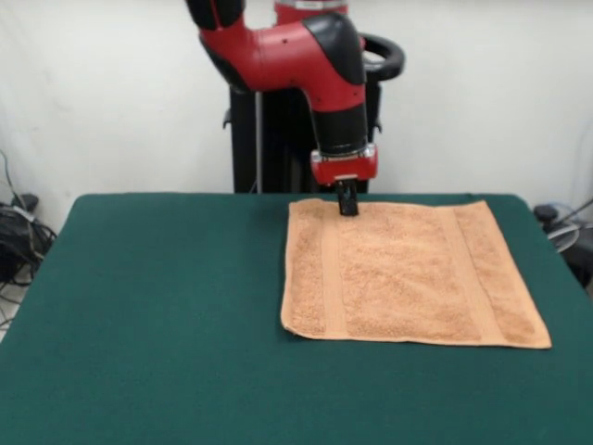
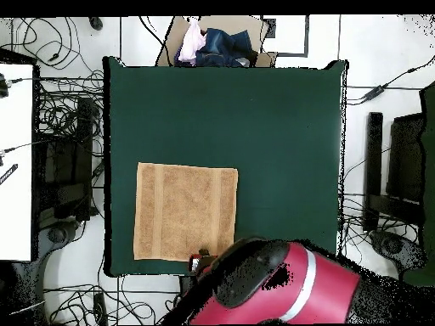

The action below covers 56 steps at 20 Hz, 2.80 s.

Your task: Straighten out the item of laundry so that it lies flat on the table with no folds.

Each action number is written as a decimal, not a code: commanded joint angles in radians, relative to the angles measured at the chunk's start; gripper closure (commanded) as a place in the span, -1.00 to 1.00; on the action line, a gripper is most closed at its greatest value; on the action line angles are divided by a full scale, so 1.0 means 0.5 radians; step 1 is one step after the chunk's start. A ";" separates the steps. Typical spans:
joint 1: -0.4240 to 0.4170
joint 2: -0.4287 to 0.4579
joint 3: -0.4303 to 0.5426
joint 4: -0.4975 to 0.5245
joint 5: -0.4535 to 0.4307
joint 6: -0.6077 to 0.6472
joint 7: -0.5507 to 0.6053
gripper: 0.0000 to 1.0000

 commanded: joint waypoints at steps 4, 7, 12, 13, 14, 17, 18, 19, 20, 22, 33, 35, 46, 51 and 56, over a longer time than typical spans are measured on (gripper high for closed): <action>-0.094 -0.030 0.307 -0.211 0.267 0.669 0.273 1.00; -0.114 -0.329 0.401 -0.047 0.388 0.924 0.288 1.00; -0.113 -0.670 0.491 0.076 0.515 1.214 0.277 1.00; -0.121 -0.687 0.496 0.073 0.515 1.242 0.264 1.00; -0.129 -0.684 0.497 0.067 0.508 1.250 0.254 1.00; -0.137 -0.706 0.496 0.046 0.500 1.287 0.237 1.00; -0.127 -0.723 0.489 0.034 0.502 1.309 0.233 1.00; -0.119 -0.745 0.485 0.021 0.500 1.339 0.226 1.00; -0.103 -0.759 0.475 -0.002 0.496 1.368 0.216 1.00; -0.063 -0.765 0.427 -0.059 0.456 1.388 0.189 1.00; -0.176 -0.521 0.321 -0.294 0.119 1.194 0.009 1.00; -0.201 -0.548 0.317 -0.339 0.052 1.251 -0.040 1.00; -0.712 -0.052 0.628 -0.859 -0.483 1.353 -0.446 1.00; -0.792 0.219 0.684 -1.039 -0.697 1.256 -0.365 1.00; -0.779 0.654 0.738 -1.362 -0.838 1.172 -0.325 1.00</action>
